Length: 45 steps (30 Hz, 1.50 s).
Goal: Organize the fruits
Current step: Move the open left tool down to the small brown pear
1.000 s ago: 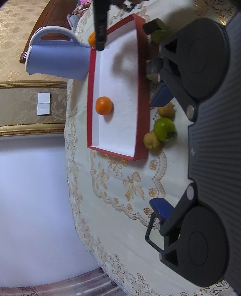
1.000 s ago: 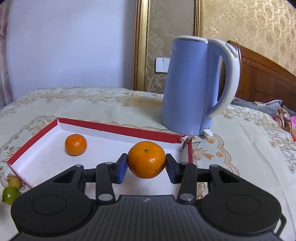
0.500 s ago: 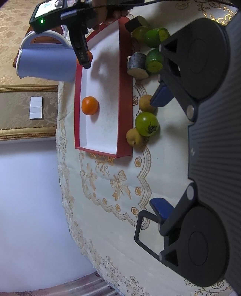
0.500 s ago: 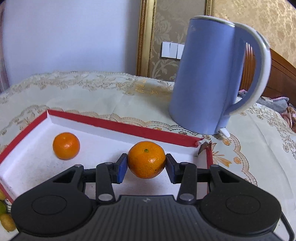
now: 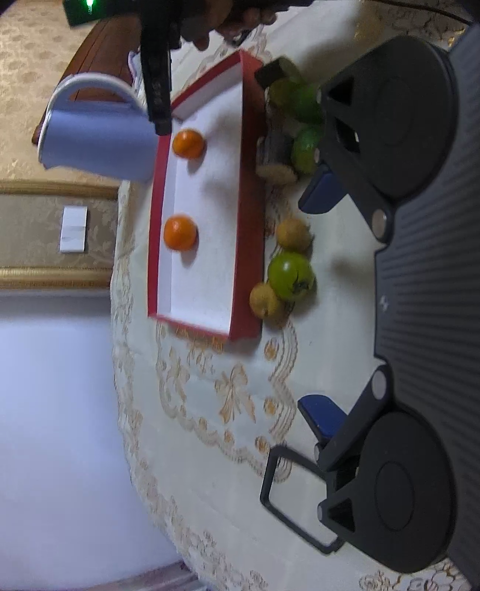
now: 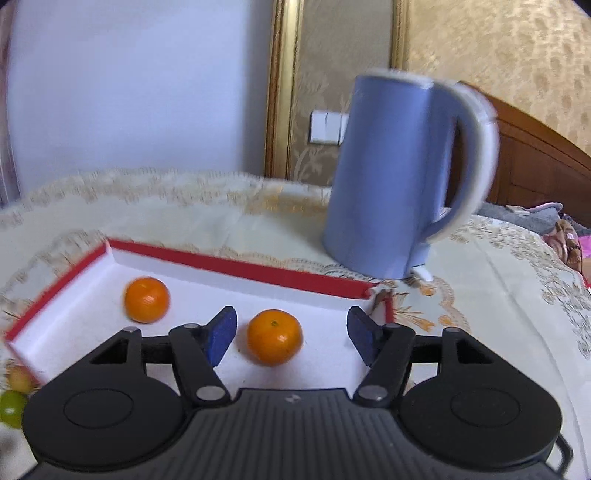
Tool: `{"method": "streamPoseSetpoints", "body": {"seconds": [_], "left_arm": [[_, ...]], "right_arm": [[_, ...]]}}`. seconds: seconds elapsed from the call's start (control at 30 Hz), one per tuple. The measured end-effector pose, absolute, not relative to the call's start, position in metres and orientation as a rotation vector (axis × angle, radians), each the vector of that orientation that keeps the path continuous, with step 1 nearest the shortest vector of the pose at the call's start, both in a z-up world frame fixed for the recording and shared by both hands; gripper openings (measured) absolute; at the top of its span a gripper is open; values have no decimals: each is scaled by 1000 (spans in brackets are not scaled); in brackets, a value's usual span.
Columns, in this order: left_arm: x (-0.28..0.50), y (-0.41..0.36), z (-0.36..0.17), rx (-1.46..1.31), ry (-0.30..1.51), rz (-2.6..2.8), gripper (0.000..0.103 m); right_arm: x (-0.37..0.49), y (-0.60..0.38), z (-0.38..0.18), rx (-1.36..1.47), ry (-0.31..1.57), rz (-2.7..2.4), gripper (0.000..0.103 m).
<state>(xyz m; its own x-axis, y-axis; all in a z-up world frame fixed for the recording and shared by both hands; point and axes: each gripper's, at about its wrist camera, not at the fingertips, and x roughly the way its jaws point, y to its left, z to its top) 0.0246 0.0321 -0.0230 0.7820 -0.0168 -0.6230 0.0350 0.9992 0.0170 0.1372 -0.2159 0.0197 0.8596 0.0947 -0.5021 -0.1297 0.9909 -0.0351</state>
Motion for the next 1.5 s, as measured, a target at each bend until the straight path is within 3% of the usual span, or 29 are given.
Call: {"method": "streamPoseSetpoints", "body": {"seconds": [0.27, 0.4, 0.57, 0.67, 0.97, 1.07, 1.23, 1.3, 1.5], "left_arm": [[16, 10, -29, 94, 643, -119, 95], [34, 28, -34, -3, 708, -76, 87], [51, 35, -32, -73, 721, -12, 87], [57, 37, -32, -103, 727, 54, 75], [76, 43, -29, -222, 776, 92, 74], [81, 43, -28, -278, 812, 74, 68], [80, 47, -24, -307, 845, 83, 48], [76, 54, -24, -322, 849, 70, 52], [58, 67, -19, -331, 861, 51, 55]], "right_arm": [[53, -236, 20, -24, 461, 151, 66], [29, -237, 13, -14, 451, 144, 66], [18, -238, 7, 48, 461, 162, 66], [13, -232, 3, 20, 464, 168, 66], [10, -226, -8, 7, 487, 189, 66], [10, -227, -11, 4, 499, 184, 66], [8, -228, -8, 13, 493, 182, 69], [5, -227, -6, 9, 479, 189, 74], [-4, -221, 2, -13, 453, 215, 74]]}}
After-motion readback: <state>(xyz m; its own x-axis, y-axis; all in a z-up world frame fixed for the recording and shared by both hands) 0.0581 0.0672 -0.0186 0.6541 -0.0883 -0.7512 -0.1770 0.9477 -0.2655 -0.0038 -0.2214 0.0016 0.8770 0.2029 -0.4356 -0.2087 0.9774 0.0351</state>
